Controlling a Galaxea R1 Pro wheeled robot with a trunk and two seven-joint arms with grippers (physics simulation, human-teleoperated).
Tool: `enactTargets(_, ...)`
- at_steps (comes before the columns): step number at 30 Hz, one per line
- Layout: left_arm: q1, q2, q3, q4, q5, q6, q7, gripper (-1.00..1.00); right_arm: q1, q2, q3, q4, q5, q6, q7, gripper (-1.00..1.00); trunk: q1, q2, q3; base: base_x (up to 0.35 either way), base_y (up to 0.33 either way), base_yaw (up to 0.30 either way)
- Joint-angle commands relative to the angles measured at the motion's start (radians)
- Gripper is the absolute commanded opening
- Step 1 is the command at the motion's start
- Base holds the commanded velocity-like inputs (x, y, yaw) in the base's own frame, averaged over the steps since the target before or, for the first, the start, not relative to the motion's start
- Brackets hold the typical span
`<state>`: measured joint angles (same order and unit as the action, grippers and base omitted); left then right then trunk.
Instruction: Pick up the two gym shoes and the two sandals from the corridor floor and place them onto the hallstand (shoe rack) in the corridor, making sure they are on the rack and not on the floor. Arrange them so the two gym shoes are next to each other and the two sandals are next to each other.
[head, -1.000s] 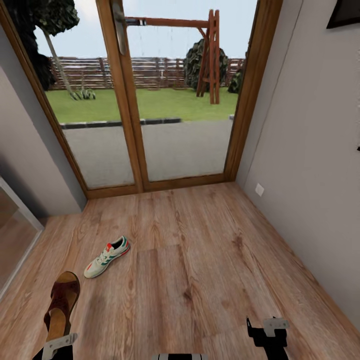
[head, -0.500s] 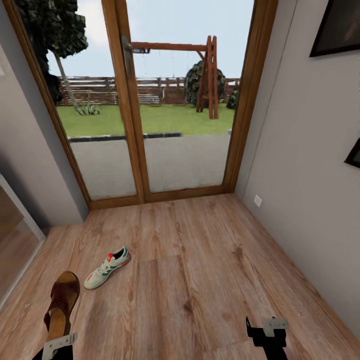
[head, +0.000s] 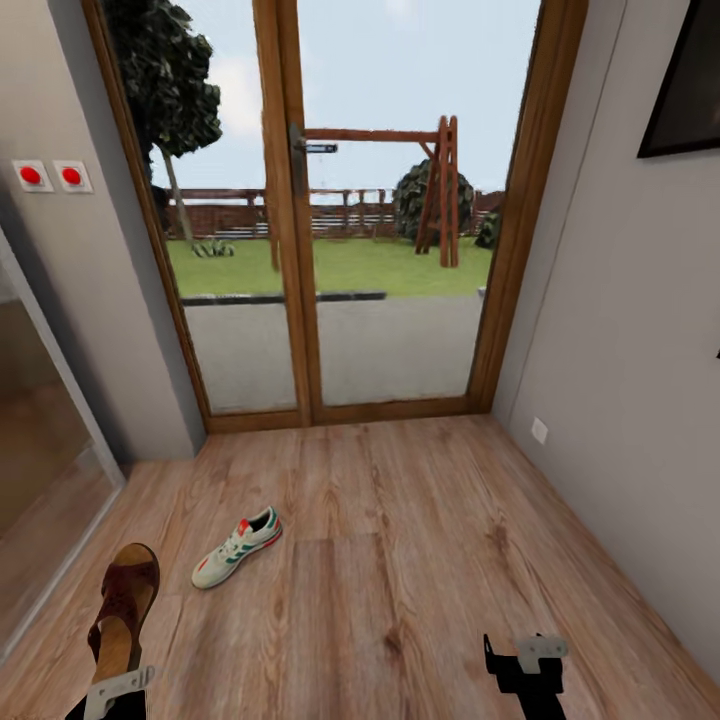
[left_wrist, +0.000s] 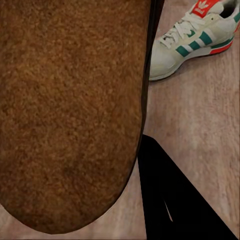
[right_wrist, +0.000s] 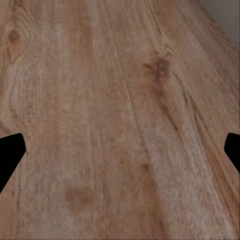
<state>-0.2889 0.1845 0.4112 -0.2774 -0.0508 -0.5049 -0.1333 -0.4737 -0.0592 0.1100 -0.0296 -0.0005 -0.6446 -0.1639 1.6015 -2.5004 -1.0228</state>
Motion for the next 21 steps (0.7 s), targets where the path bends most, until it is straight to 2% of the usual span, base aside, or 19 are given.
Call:
enactTargets(1,-0.001,0.0,0.009,0.001,-0.009,-0.003,-0.006,-1.0,0.0,0.002,0.008,0.0,0.0,-0.001,-0.008,1.0,-0.001,0.0,0.004,0.0,0.0,0.222)
enactTargets(3,-0.001,0.0,0.009,0.001,-0.009,-0.003,-0.006,-1.0,0.0,0.003,0.008,0.0,0.0,-0.001,-0.008,1.0,-0.002,0.001,0.014,0.0,0.0,0.222)
enactTargets(21,-0.001,-0.002,0.009,0.001,-0.009,-0.003,-0.005,-1.0,0.0,0.005,0.009,0.0,0.001,-0.001,-0.008,1.0,-0.071,0.127,0.087,0.0,0.0,0.231)
